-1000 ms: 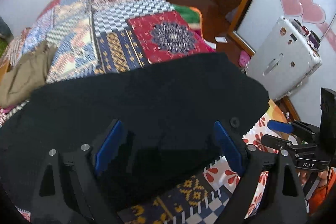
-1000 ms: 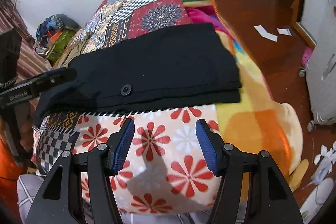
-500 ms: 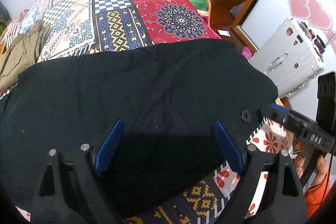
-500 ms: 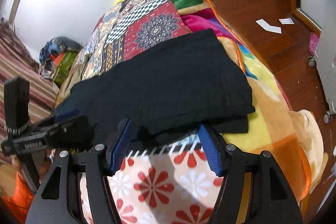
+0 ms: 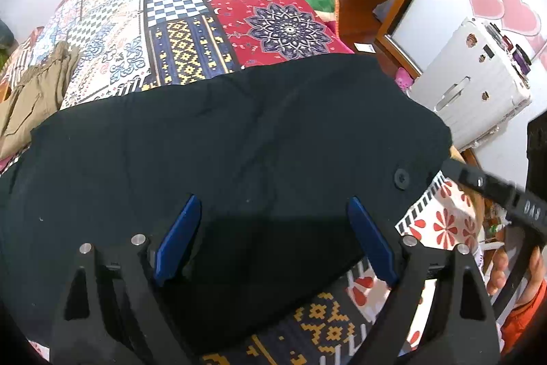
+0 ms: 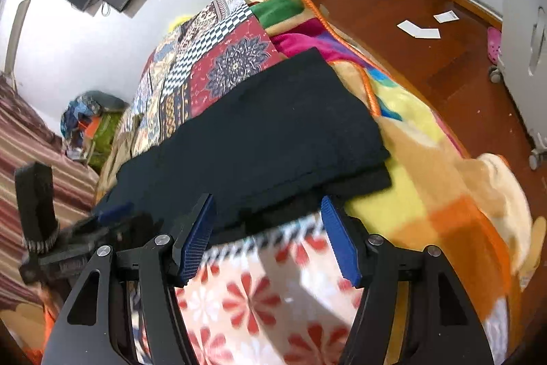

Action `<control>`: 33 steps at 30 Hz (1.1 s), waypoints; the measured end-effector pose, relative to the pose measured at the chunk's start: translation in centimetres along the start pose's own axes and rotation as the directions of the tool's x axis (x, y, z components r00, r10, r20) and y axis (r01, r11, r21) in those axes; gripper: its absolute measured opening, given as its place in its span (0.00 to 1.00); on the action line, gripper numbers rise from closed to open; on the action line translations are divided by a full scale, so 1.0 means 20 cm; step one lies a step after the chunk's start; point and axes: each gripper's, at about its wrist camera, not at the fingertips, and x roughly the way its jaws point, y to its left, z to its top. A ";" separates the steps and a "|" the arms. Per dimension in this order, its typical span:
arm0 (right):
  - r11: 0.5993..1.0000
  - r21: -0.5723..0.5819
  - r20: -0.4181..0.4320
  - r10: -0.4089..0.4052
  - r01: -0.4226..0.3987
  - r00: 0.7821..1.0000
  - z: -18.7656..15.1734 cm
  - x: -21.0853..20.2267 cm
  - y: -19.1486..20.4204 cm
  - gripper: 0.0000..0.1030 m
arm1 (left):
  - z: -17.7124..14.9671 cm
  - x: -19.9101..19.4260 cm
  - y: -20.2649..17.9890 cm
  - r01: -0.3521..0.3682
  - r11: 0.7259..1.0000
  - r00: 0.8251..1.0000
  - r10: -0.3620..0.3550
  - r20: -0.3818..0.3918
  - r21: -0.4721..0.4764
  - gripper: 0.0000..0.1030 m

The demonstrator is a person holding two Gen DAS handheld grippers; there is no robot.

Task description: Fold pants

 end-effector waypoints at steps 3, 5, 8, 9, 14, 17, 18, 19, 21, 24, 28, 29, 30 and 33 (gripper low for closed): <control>0.998 -0.044 -0.014 -0.048 0.047 0.999 -0.03 -0.02 0.01 0.58 | 0.04 -0.01 -0.04 0.035 0.999 0.999 -0.035 -0.002 0.010 0.86; 0.996 -0.042 -0.014 -0.073 0.072 0.997 -0.03 -0.02 -0.01 0.58 | 0.08 -0.01 -0.09 0.051 0.998 0.999 -0.051 0.000 0.025 0.86; 0.999 0.013 -0.026 -0.043 0.043 0.999 -0.01 0.01 -0.06 0.59 | 0.14 0.01 -0.18 0.081 0.995 0.997 -0.081 -0.002 0.057 0.86; 0.999 0.017 -0.033 -0.039 0.040 0.999 0.00 0.03 -0.07 0.59 | 0.15 0.02 -0.21 0.077 0.994 0.997 -0.077 -0.001 0.074 0.86; 0.999 -0.002 -0.033 -0.035 0.035 0.999 0.01 0.10 -0.05 0.69 | 0.21 0.15 -0.29 0.033 0.994 0.999 -0.030 -0.034 0.100 0.81; 1.000 0.001 0.001 -0.029 0.029 1.000 0.02 0.08 -0.04 0.69 | 0.22 0.21 -0.30 0.018 0.995 0.998 -0.011 -0.066 0.101 0.72; 1.000 0.010 0.015 -0.019 0.019 1.000 0.02 0.07 -0.04 0.69 | 0.22 0.23 -0.29 0.020 0.995 0.997 -0.012 -0.078 0.099 0.71; 1.000 0.029 0.033 -0.002 0.001 0.999 0.03 0.05 -0.06 0.69 | 0.21 0.24 -0.28 0.025 0.995 0.996 -0.016 -0.087 0.093 0.71; 0.999 0.046 0.040 0.011 -0.013 0.999 0.05 0.05 -0.08 0.67 | 0.21 0.27 -0.27 0.031 0.996 0.994 -0.022 -0.105 0.084 0.69; 0.997 0.077 0.038 0.025 -0.028 0.999 0.08 0.07 -0.12 0.61 | 0.20 0.28 -0.28 0.024 0.996 0.994 -0.015 -0.105 0.089 0.68; 0.998 0.064 0.061 0.018 -0.022 0.998 0.12 0.09 -0.11 0.44 | 0.19 0.28 -0.30 0.010 0.994 0.995 0.001 -0.096 0.112 0.63; 0.999 0.051 0.063 0.015 -0.018 0.998 0.14 0.10 -0.10 0.40 | 0.19 0.28 -0.30 0.005 0.993 0.996 0.005 -0.091 0.114 0.60; 0.999 0.037 0.066 0.007 -0.009 0.998 0.15 0.10 -0.08 0.37 | 0.19 0.29 -0.30 0.004 0.993 0.996 0.006 -0.090 0.114 0.58; 1.000 0.012 0.087 -0.011 0.010 0.996 0.17 0.11 -0.06 0.24 | 0.20 0.28 -0.28 0.009 0.995 0.996 0.000 -0.087 0.100 0.52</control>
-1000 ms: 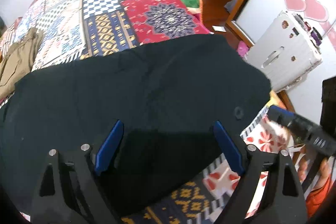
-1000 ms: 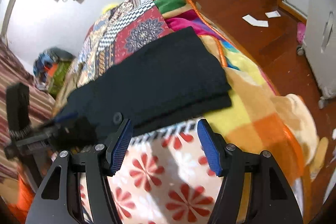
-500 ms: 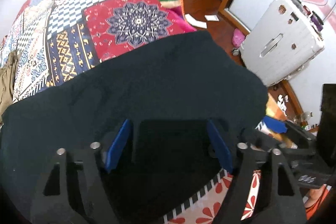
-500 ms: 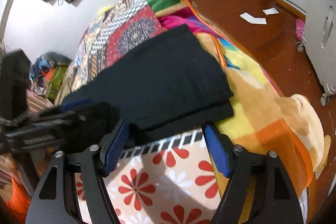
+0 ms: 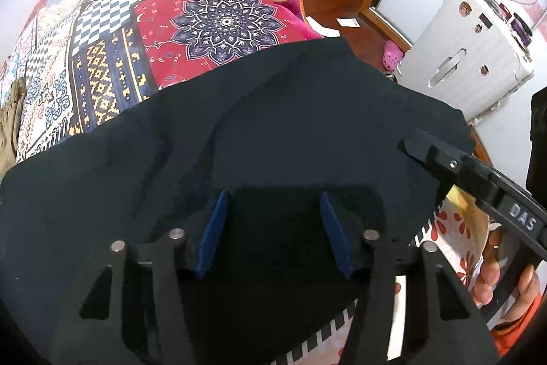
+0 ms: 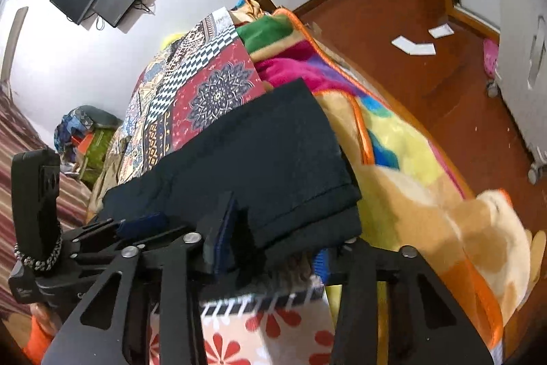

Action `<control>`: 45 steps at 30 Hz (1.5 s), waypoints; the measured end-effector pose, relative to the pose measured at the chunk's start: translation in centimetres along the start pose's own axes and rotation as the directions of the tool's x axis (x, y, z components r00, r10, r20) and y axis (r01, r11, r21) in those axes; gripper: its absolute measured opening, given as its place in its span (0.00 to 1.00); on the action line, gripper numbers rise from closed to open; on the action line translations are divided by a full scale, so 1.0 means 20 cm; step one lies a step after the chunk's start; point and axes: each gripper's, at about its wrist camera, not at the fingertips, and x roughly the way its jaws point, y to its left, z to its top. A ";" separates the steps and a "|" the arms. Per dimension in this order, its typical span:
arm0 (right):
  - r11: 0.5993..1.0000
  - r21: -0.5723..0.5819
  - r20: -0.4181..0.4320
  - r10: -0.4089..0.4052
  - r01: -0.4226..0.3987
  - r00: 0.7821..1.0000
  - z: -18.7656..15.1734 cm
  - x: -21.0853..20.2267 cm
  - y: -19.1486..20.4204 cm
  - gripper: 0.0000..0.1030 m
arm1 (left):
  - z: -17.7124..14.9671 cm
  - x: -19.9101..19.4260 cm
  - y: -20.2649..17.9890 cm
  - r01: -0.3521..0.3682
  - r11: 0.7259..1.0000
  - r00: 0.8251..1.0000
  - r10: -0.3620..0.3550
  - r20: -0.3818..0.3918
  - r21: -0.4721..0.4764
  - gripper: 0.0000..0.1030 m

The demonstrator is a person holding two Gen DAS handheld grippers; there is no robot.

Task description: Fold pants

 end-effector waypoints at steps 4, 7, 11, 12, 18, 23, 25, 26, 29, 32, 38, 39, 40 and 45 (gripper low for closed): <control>1.000 -0.006 0.015 -0.001 0.001 1.000 0.02 0.00 0.00 0.14 | 0.01 -0.06 0.05 0.028 0.999 0.999 -0.028 0.023 -0.035 0.48; 0.999 -0.033 0.039 -0.004 0.006 0.999 0.03 -0.03 0.04 0.12 | 0.01 -0.14 0.09 0.025 0.998 0.998 -0.022 0.063 -0.053 0.48; 0.998 -0.065 0.060 0.013 -0.009 0.998 0.05 -0.07 0.10 0.11 | -0.01 -0.28 0.17 0.009 0.998 0.993 -0.001 0.117 -0.069 0.48; 0.997 -0.081 0.069 0.016 -0.010 0.997 0.05 -0.08 0.12 0.11 | -0.01 -0.32 0.19 0.001 0.997 0.991 0.009 0.132 -0.073 0.48; 0.987 -0.156 0.110 0.045 -0.028 0.993 0.09 -0.13 0.26 0.10 | -0.10 -0.51 0.38 -0.034 0.991 0.981 0.058 0.185 -0.128 0.49; 0.974 -0.221 0.128 0.084 -0.054 0.988 0.13 -0.15 0.41 0.09 | -0.22 -0.62 0.55 -0.074 0.983 0.972 0.108 0.208 -0.168 0.59; 0.967 -0.248 0.133 0.099 -0.064 0.986 0.13 -0.15 0.48 0.10 | -0.27 -0.65 0.61 -0.098 0.978 0.968 0.137 0.211 -0.183 0.62; 0.962 -0.265 0.134 0.107 -0.069 0.985 0.14 -0.15 0.52 0.10 | -0.31 -0.66 0.65 -0.112 0.974 0.966 0.153 0.209 -0.195 0.63; 0.948 -0.306 0.137 0.136 -0.089 0.981 0.13 -0.15 0.62 0.09 | -0.39 -0.67 0.75 -0.129 0.965 0.964 0.176 0.200 -0.229 0.63; 0.931 -0.347 0.135 0.166 -0.110 0.977 0.13 -0.14 0.73 0.10 | -0.47 -0.67 0.86 -0.122 0.953 0.966 0.178 0.187 -0.277 0.63; 0.891 -0.426 0.104 0.220 -0.156 0.970 0.09 -0.10 0.97 0.10 | -0.59 -0.54 0.95 -0.082 0.948 0.984 0.127 0.127 -0.308 0.63; 0.885 -0.435 0.095 0.227 -0.165 0.969 0.08 -0.09 1.01 0.10 | -0.60 -0.51 0.95 -0.076 0.948 0.987 0.117 0.114 -0.310 0.63; 0.881 -0.441 0.087 0.233 -0.172 0.969 0.08 -0.07 1.04 0.10 | -0.62 -0.49 0.96 -0.072 0.948 0.988 0.110 0.108 -0.311 0.63; 0.847 -0.487 0.013 0.250 -0.212 0.968 0.00 0.08 1.23 0.09 | -0.68 -0.56 1.00 -0.030 0.940 0.983 0.090 0.162 -0.339 0.63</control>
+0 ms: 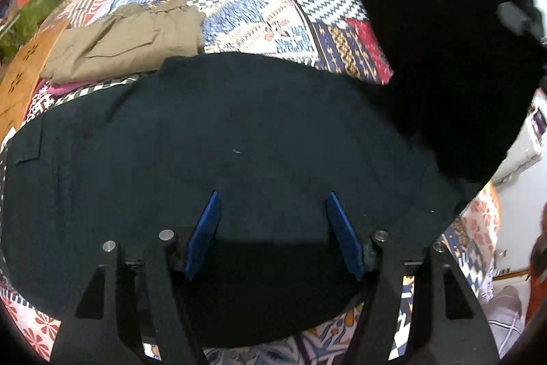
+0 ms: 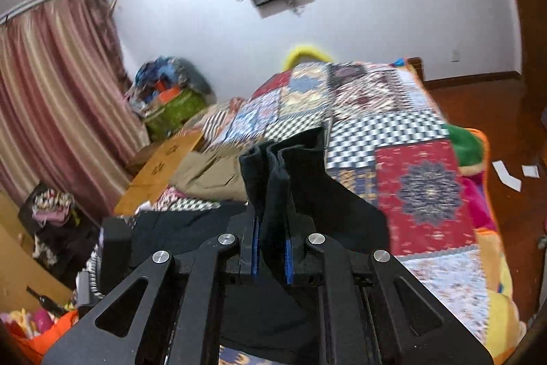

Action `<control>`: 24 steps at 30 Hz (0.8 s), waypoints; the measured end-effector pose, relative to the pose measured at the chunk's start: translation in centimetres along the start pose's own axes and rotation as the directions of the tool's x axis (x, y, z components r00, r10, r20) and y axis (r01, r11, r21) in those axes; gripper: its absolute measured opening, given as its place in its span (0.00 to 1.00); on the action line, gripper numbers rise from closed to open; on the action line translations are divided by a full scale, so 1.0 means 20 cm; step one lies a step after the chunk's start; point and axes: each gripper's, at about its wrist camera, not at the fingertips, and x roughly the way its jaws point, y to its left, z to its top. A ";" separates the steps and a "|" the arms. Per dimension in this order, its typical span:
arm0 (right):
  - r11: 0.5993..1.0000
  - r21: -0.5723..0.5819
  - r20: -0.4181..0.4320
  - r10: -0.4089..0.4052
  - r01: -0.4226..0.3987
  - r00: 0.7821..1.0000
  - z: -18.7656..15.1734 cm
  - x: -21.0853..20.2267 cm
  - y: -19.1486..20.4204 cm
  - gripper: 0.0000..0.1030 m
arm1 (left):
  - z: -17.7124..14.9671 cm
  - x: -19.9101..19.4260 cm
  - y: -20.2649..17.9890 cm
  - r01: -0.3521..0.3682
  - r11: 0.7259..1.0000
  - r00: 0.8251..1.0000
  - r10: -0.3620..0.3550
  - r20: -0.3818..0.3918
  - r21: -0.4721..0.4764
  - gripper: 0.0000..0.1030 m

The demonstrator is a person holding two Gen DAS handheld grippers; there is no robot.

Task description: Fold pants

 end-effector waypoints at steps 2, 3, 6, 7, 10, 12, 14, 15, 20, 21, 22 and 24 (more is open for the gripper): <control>1.000 -0.007 -0.036 0.025 -0.025 0.999 -0.01 0.09 0.05 0.09 | -0.01 -0.04 0.04 0.005 1.000 1.000 -0.005 0.015 -0.019 0.63; 0.999 -0.012 -0.057 0.037 -0.037 0.998 -0.02 0.13 0.08 0.09 | -0.02 -0.05 0.07 0.004 1.000 1.000 -0.004 0.021 -0.026 0.63; 0.998 -0.036 -0.140 0.055 -0.061 0.989 -0.09 0.28 0.16 0.09 | -0.05 -0.09 0.14 0.005 0.999 1.000 -0.003 0.029 -0.054 0.63; 0.997 -0.043 -0.161 0.058 -0.066 0.985 -0.12 0.31 0.18 0.09 | -0.07 -0.10 0.17 0.001 0.998 1.000 0.001 0.028 -0.068 0.63; 0.993 -0.090 -0.249 0.051 -0.076 0.967 -0.22 0.40 0.25 0.09 | -0.10 -0.10 0.24 -0.002 0.995 1.000 0.004 0.023 -0.096 0.63; 0.989 -0.123 -0.306 0.041 -0.082 0.951 -0.30 0.44 0.28 0.10 | -0.12 -0.11 0.28 -0.003 0.993 1.000 0.005 0.022 -0.117 0.63; 0.987 -0.137 -0.354 0.033 -0.087 0.935 -0.35 0.47 0.29 0.10 | -0.13 -0.12 0.30 -0.004 0.991 1.000 0.007 0.024 -0.131 0.63; 0.986 -0.141 -0.372 0.030 -0.088 0.928 -0.37 0.48 0.29 0.11 | -0.13 -0.12 0.31 -0.003 0.991 1.000 0.006 0.026 -0.136 0.63; 0.992 -0.074 -0.416 0.059 -0.099 0.907 -0.38 0.49 0.25 0.16 | -0.13 -0.16 0.31 -0.009 0.990 0.999 0.016 0.048 -0.141 0.63; 0.993 -0.061 -0.429 0.070 -0.106 0.900 -0.38 0.50 0.25 0.22 | -0.12 -0.17 0.31 -0.009 0.990 0.998 0.017 0.054 -0.139 0.63; 0.992 -0.051 -0.437 0.079 -0.113 0.896 -0.38 0.49 0.25 0.25 | -0.11 -0.19 0.30 -0.010 0.991 0.998 0.018 0.062 -0.135 0.63; 0.990 -0.044 -0.453 0.100 -0.134 0.886 -0.38 0.46 0.28 0.36 | -0.09 -0.21 0.29 -0.012 0.992 0.997 0.022 0.076 -0.128 0.63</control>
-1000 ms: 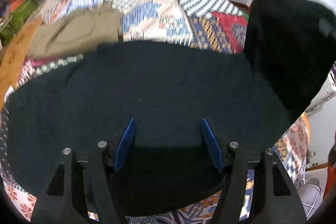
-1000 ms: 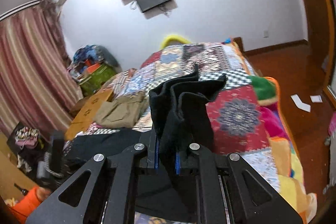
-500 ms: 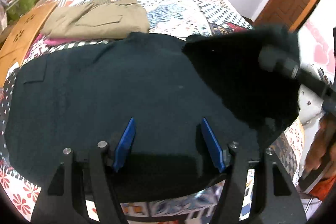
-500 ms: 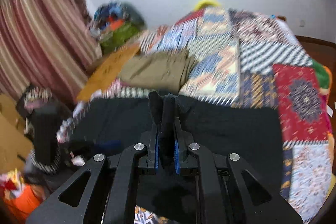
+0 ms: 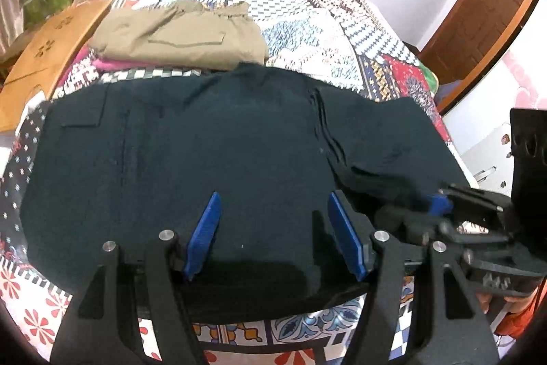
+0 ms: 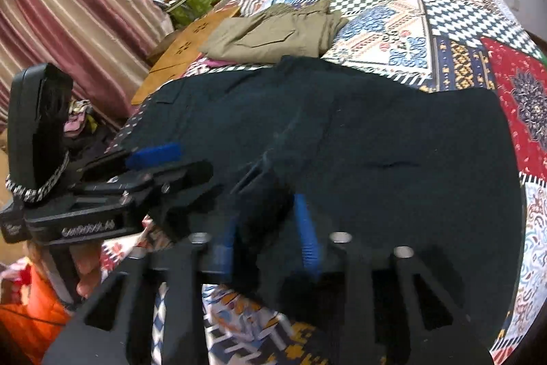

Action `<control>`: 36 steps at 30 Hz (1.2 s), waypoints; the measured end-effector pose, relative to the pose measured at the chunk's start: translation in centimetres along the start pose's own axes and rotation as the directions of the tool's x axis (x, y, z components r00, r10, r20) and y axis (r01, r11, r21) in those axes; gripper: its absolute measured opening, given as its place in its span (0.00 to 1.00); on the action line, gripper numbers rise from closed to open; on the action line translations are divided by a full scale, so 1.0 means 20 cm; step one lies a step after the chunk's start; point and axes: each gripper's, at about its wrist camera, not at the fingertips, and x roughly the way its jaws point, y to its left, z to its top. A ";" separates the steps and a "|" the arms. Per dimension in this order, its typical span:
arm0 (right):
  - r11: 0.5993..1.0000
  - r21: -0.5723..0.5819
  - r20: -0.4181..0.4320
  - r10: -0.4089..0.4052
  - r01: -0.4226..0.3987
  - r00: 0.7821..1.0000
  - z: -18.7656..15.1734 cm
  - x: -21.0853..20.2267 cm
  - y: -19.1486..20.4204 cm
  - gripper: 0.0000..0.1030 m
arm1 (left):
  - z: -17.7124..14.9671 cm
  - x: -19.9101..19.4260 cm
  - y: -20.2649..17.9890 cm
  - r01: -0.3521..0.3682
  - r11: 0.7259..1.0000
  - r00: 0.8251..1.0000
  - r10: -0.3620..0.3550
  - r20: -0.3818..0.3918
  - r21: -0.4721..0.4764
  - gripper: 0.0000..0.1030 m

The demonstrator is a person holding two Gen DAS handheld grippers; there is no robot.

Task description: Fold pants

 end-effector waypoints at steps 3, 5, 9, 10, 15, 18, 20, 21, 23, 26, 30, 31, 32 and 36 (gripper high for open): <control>0.999 -0.040 0.001 0.005 -0.005 1.000 -0.01 -0.07 0.06 0.36 | 0.04 -0.04 -0.03 0.003 1.000 1.000 -0.003 0.020 0.014 0.63; 0.999 -0.044 0.034 0.018 -0.017 0.999 -0.01 -0.15 0.06 0.37 | 0.06 -0.05 -0.05 0.015 1.000 0.999 -0.015 0.029 0.023 0.63; 0.998 -0.044 0.107 -0.047 0.052 0.993 -0.03 -0.30 -0.02 0.39 | 0.08 -0.05 -0.14 0.048 0.998 0.998 -0.050 0.031 0.047 0.66; 0.994 -0.046 0.119 -0.093 0.099 0.989 -0.05 -0.33 -0.05 0.39 | 0.08 -0.03 -0.16 0.062 0.997 0.998 -0.063 0.021 0.051 0.67; 0.976 0.000 0.075 -0.219 0.220 0.973 -0.15 -0.35 -0.25 0.39 | 0.03 0.08 -0.24 0.039 0.996 0.999 -0.036 -0.032 0.085 0.67; 0.978 0.029 0.033 -0.209 0.208 0.977 -0.24 -0.31 -0.33 0.40 | -0.03 0.16 -0.21 0.006 0.997 0.998 0.000 -0.068 0.083 0.69; 0.983 0.075 0.038 -0.170 0.167 0.985 -0.28 -0.30 -0.36 0.40 | -0.07 0.17 -0.18 -0.017 0.996 0.999 0.021 -0.044 0.093 0.81; 0.984 0.085 0.038 -0.163 0.159 0.986 -0.28 -0.30 -0.36 0.40 | -0.08 0.17 -0.18 -0.036 0.995 0.999 0.039 -0.035 0.094 0.83; 0.984 0.083 0.038 -0.164 0.160 0.986 -0.29 -0.29 -0.35 0.40 | -0.10 0.17 -0.15 -0.033 0.997 0.999 0.036 -0.035 0.076 0.83; 0.983 0.074 0.038 -0.172 0.169 0.984 -0.30 -0.30 -0.33 0.40 | -0.10 0.16 -0.13 -0.047 0.997 0.998 0.049 -0.039 0.060 0.83; 0.977 0.060 0.036 -0.205 0.202 0.978 -0.28 -0.36 -0.32 0.41 | -0.10 0.08 -0.09 -0.119 0.991 0.993 0.121 -0.018 0.067 0.79; 0.975 0.052 0.043 -0.219 0.217 0.975 -0.27 -0.38 -0.31 0.41 | -0.11 0.04 -0.06 -0.122 0.990 0.992 0.122 -0.003 0.065 0.79; 0.972 0.037 0.053 -0.234 0.232 0.971 -0.26 -0.41 -0.28 0.41 | -0.11 -0.01 -0.02 -0.111 0.993 0.994 0.111 0.011 0.044 0.79; 0.969 0.014 0.100 -0.247 0.247 0.964 -0.21 -0.49 -0.23 0.44 | -0.12 -0.17 0.16 -0.092 0.995 0.994 0.094 0.051 -0.046 0.79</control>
